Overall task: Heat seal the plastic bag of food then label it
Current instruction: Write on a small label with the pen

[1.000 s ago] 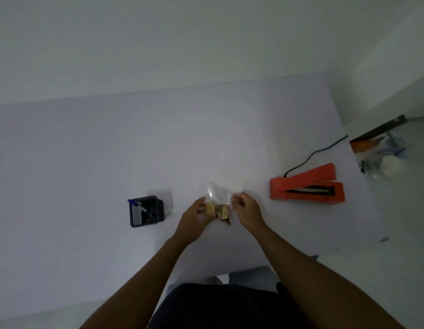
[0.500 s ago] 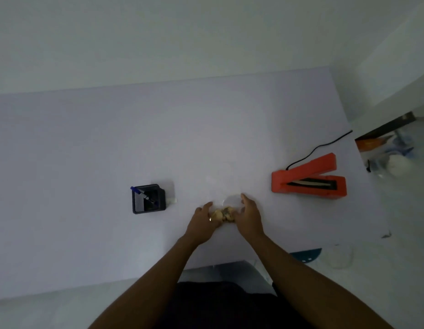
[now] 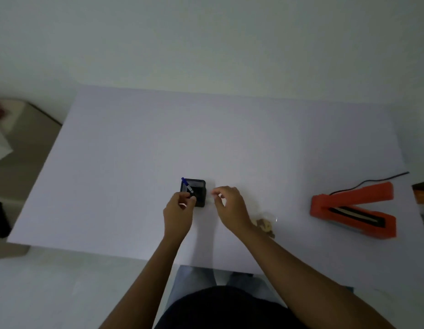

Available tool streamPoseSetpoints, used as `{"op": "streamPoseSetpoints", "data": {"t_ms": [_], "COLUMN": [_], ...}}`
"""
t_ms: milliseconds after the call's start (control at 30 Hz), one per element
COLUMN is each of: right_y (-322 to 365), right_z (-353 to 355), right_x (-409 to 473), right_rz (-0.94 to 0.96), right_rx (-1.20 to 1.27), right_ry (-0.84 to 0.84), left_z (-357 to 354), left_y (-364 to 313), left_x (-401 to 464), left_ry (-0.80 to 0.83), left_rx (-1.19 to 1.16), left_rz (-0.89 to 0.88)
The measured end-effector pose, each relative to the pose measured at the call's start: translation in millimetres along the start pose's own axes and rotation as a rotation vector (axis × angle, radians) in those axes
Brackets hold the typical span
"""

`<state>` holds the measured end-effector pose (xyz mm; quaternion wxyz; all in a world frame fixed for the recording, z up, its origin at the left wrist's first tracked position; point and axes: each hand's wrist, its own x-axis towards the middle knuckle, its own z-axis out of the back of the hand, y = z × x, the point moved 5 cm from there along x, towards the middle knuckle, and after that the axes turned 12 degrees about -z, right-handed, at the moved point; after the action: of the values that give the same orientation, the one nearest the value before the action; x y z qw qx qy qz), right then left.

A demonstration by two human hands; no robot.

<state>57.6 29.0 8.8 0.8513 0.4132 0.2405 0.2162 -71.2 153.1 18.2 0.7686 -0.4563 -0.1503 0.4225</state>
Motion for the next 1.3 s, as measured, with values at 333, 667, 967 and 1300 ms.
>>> {"op": "streamPoseSetpoints", "data": {"t_ms": [333,667,967,1300], "right_y": [41.5,43.3,79.0,39.4], "right_z": [-76.8,-96.9,-29.4,-43.8], "right_x": [37.3,43.9,22.2,22.2], "right_rz": [-0.047,-0.127,-0.161,-0.556], "right_rx": [-0.344,-0.474,0.239,0.854], "right_ry": [0.221,0.265,-0.293,-0.155], "left_z": [27.2,16.4,46.5,55.8], "left_y": [56.9,59.5,55.7,64.0], "left_x": [57.5,82.3,125.1,160.4], "left_ry": [0.257,0.476,0.397,0.367], "left_rx": [0.120,0.239,0.302,0.359], "left_rz": [0.000,-0.190,-0.177,-0.178]}}
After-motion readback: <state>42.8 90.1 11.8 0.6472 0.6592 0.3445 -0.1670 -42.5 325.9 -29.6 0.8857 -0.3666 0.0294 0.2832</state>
